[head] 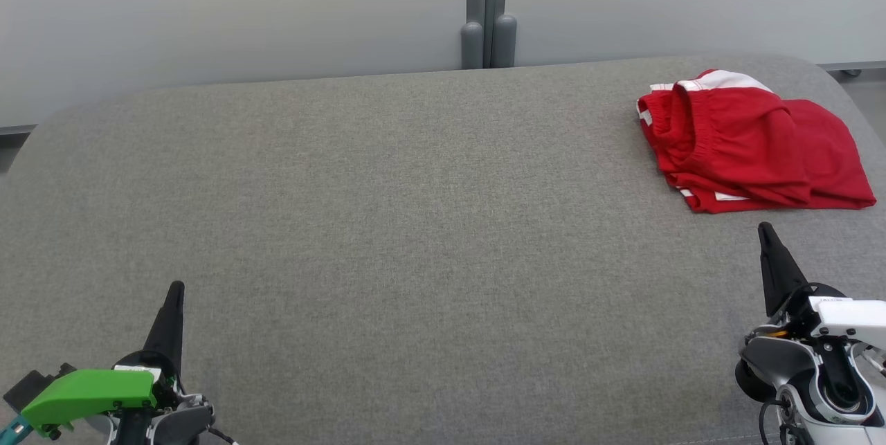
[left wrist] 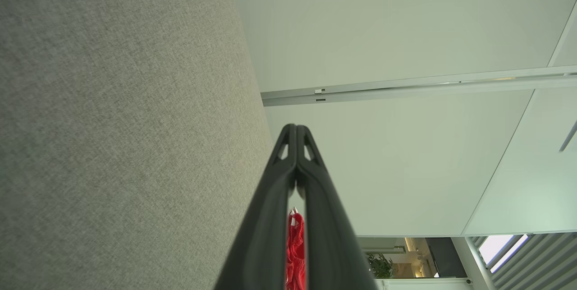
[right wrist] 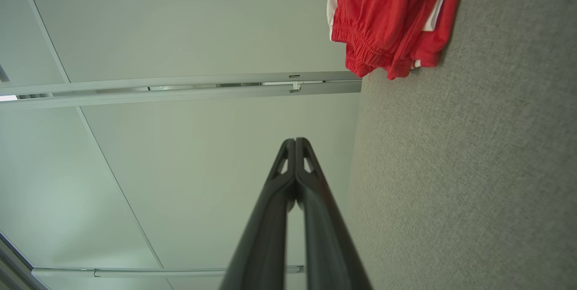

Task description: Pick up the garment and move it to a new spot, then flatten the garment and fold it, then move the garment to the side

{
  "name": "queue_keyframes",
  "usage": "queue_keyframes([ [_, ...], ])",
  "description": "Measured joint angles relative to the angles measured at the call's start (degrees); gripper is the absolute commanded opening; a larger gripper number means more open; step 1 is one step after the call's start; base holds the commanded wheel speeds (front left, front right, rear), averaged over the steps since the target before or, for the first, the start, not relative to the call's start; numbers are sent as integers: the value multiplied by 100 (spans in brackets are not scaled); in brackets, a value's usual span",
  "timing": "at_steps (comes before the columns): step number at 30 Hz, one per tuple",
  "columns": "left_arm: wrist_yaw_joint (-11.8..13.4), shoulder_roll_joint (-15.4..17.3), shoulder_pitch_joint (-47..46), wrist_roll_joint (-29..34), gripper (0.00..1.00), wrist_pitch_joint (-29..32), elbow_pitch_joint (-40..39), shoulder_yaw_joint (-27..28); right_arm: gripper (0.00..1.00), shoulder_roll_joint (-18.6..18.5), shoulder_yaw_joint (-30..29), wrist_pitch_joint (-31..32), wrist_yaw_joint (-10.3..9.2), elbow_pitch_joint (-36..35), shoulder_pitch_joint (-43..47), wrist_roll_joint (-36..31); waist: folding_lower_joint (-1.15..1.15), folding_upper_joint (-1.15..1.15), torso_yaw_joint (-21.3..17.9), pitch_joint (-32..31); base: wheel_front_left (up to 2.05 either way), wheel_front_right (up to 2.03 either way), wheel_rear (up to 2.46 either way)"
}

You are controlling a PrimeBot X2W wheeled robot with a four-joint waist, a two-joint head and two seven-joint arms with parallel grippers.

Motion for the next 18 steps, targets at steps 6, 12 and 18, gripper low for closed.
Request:
queue_keyframes([
  [6, -1, 0, -3, 0, 0, 14, 22, 2, 0, 0, -2, 0, 0, 8, -1, 0, 0, 0, 0, 0, 0, 0, 0],
  [12, -22, 0, -7, 0, 0, 14, 31, 3, 0, 1, -4, 1, 0, 18, -2, 0, 0, 0, 0, -1, 0, 0, 0],
  [18, -23, -1, -9, 0, 0, 15, 38, 4, 0, 1, -8, 25, 0, 27, -3, 0, 0, 0, 0, -1, 0, 0, 0],
])
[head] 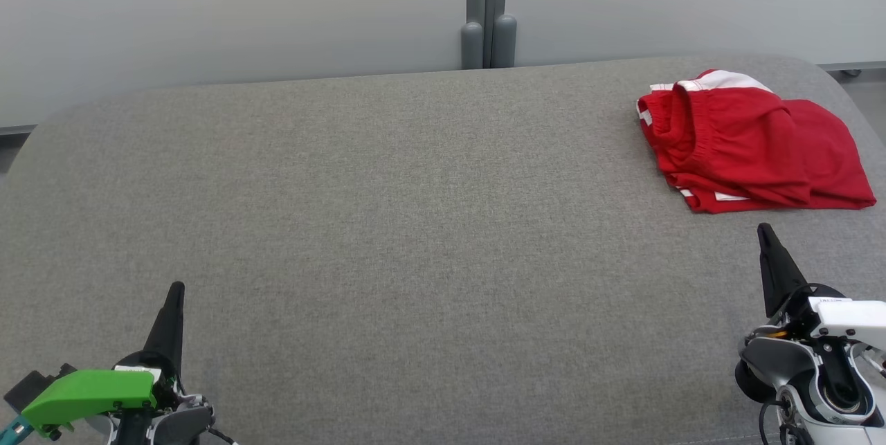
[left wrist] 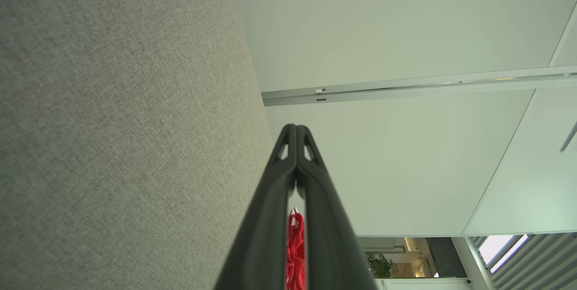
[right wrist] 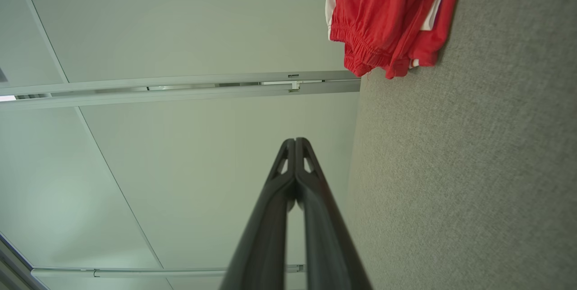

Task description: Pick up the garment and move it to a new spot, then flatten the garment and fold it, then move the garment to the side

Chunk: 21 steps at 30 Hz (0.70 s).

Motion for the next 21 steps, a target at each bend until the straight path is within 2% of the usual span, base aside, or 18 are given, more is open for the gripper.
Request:
queue_keyframes([
  [21, -1, -2, -14, 0, 0, 0, 15, 7, 0, 5, -11, 1, 1, 27, -4, 0, 0, 0, 0, -1, 0, 0, 0],
])
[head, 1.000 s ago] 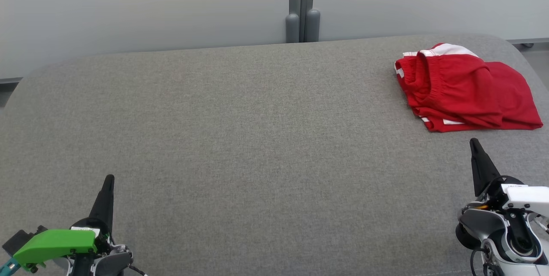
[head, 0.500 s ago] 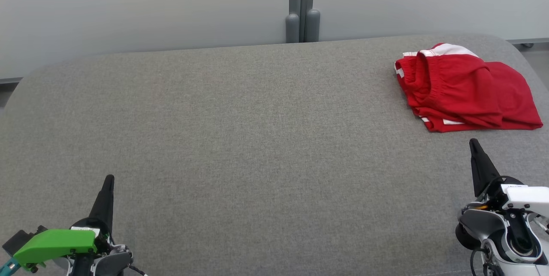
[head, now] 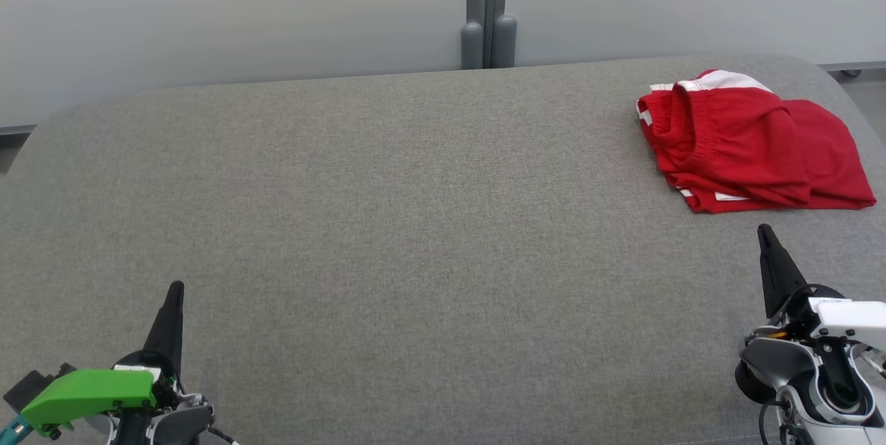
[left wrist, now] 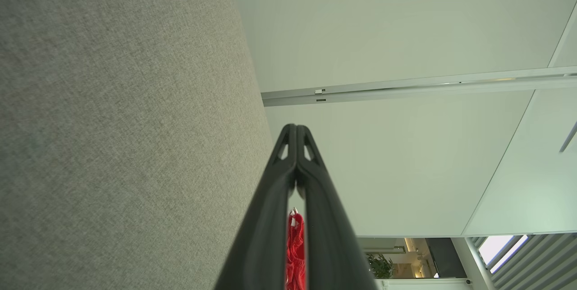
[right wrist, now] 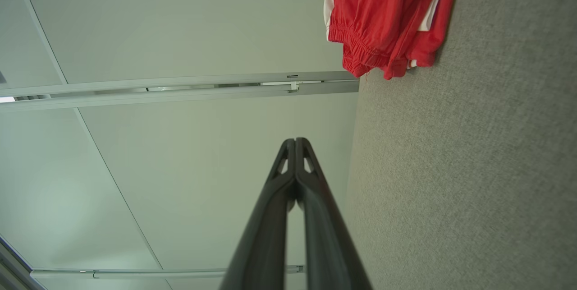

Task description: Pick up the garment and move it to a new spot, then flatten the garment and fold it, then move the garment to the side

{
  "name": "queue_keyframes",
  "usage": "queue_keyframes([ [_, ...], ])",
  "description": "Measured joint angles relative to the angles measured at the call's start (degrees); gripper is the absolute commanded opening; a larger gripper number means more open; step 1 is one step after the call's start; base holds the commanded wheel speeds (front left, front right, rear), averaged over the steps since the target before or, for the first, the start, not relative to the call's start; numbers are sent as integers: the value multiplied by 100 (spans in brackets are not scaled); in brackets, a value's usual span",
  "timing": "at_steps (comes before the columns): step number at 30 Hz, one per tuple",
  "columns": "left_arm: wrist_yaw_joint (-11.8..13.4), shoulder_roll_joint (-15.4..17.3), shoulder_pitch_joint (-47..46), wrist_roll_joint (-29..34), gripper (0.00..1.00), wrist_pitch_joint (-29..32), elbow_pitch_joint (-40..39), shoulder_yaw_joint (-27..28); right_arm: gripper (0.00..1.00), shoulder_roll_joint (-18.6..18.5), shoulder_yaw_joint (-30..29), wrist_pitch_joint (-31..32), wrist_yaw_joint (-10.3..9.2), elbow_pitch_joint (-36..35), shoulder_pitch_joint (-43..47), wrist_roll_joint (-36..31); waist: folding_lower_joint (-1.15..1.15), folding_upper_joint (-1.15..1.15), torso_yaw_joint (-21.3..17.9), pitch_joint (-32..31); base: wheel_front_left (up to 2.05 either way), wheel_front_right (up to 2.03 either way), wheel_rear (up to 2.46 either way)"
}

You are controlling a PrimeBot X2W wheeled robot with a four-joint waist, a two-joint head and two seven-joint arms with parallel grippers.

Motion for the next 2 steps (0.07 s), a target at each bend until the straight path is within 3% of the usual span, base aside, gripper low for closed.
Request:
queue_keyframes([
  [2, 0, 0, -1, 0, 0, 0, 1, 1, 0, 1, -1, 0, 0, 1, 0, -1, 0, 0, 0, 0, 0, 0, 0],
])
